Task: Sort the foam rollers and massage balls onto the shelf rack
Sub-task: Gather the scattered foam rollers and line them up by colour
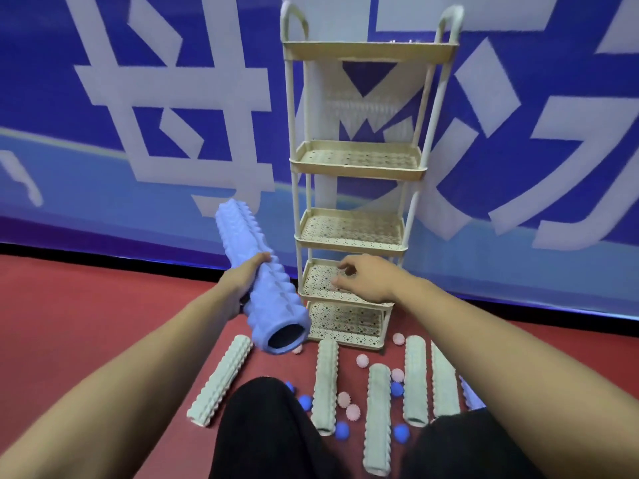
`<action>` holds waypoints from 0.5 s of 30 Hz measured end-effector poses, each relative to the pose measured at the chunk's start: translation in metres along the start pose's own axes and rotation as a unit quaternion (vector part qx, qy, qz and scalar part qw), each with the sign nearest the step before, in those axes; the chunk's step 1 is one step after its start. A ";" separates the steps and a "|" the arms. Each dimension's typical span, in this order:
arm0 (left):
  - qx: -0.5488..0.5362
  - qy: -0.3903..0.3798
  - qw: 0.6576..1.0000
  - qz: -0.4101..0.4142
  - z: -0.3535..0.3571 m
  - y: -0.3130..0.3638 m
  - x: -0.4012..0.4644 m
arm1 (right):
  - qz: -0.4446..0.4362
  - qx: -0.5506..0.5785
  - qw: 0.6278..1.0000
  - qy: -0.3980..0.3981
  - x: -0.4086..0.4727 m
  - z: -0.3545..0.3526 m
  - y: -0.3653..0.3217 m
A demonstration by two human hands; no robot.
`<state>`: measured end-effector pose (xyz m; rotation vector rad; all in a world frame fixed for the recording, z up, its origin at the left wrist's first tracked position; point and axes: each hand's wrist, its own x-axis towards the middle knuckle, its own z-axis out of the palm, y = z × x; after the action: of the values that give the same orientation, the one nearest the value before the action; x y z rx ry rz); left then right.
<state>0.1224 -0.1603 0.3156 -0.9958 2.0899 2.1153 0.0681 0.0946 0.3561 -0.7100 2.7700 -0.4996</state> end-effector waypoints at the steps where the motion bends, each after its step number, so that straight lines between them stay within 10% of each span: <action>1: -0.007 0.006 1.000 0.018 0.005 0.004 -0.011 | 0.000 0.007 1.000 0.010 -0.007 -0.006 -0.006; 15: 0.069 -0.114 0.935 0.328 0.122 0.027 -0.095 | 0.024 0.335 0.931 0.145 -0.063 -0.079 0.003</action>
<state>0.1350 -0.0133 0.3704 -0.0044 2.6358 2.1197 0.0959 0.1494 0.4355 -0.4198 2.5678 -1.5420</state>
